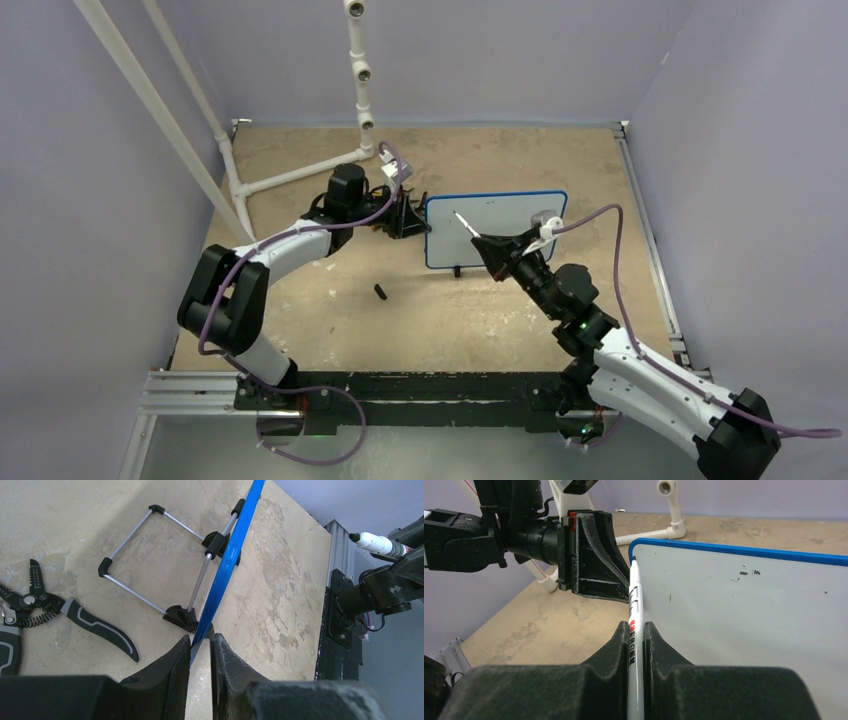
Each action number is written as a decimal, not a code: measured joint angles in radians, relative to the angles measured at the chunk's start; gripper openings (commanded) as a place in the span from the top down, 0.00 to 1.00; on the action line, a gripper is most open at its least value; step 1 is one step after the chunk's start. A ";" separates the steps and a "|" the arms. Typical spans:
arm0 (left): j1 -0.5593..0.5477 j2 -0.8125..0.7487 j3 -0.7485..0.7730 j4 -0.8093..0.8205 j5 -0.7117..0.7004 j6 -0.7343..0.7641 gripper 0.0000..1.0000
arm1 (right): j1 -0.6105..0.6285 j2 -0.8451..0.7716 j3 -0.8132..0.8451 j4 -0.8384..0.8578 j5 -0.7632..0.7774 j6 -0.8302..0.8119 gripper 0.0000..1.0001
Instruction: Write a sentence on the whiteboard
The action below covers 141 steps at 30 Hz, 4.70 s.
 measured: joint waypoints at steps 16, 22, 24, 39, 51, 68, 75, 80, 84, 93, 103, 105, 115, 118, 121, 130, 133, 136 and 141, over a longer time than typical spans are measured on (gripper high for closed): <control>0.000 0.000 0.000 -0.059 -0.031 0.049 0.59 | 0.012 0.177 0.008 0.077 0.008 -0.020 1.00; -0.002 0.002 0.001 -0.050 -0.032 0.048 0.54 | 0.018 0.216 0.011 0.121 0.008 -0.027 1.00; -0.002 0.005 0.002 -0.043 -0.032 0.048 0.57 | 0.018 0.228 0.014 0.135 0.008 -0.027 1.00; -0.002 0.063 0.021 0.022 -0.022 0.013 0.81 | 0.023 0.303 0.040 0.197 0.029 -0.026 1.00; -0.002 0.063 0.024 0.011 -0.025 0.042 0.93 | 0.023 0.326 0.047 0.213 0.063 -0.024 1.00; -0.002 0.064 0.025 0.009 -0.025 0.053 1.00 | 0.023 0.385 0.071 0.237 0.087 -0.023 1.00; -0.002 0.064 0.025 0.009 -0.024 0.060 1.00 | 0.023 0.401 0.077 0.245 0.113 -0.020 1.00; -0.002 0.066 0.027 0.009 -0.026 0.067 1.00 | 0.025 0.412 0.082 0.250 0.130 -0.015 1.00; -0.002 0.066 0.027 0.008 -0.028 0.068 1.00 | 0.025 0.427 0.089 0.254 0.130 -0.014 1.00; -0.002 0.067 0.027 0.008 -0.029 0.068 1.00 | 0.031 0.451 0.092 0.266 0.111 -0.016 1.00; -0.002 0.067 0.031 0.001 -0.027 0.068 1.00 | 0.059 0.465 0.092 0.251 0.124 -0.015 1.00; -0.002 0.067 0.032 -0.002 -0.028 0.068 1.00 | 0.063 0.463 0.092 0.243 0.137 -0.012 1.00; -0.002 0.067 0.032 -0.003 -0.029 0.068 1.00 | 0.068 0.401 0.081 0.204 0.221 0.014 1.00; -0.002 0.067 0.032 -0.003 -0.029 0.068 1.00 | 0.068 0.399 0.077 0.193 0.226 0.022 1.00; -0.002 0.067 0.032 -0.003 -0.032 0.068 1.00 | 0.068 0.398 0.067 0.188 0.224 0.027 1.00; -0.002 0.067 0.032 -0.003 -0.032 0.068 1.00 | 0.072 0.407 0.056 0.179 0.197 0.029 1.00; -0.002 0.067 0.032 -0.003 -0.031 0.068 1.00 | 0.080 0.426 0.056 0.183 0.183 0.027 1.00; -0.002 0.067 0.032 -0.003 -0.031 0.068 1.00 | 0.092 0.444 0.056 0.184 0.182 0.021 1.00; -0.002 0.067 0.032 -0.003 -0.029 0.068 1.00 | 0.115 0.437 0.056 0.192 0.186 0.016 1.00</control>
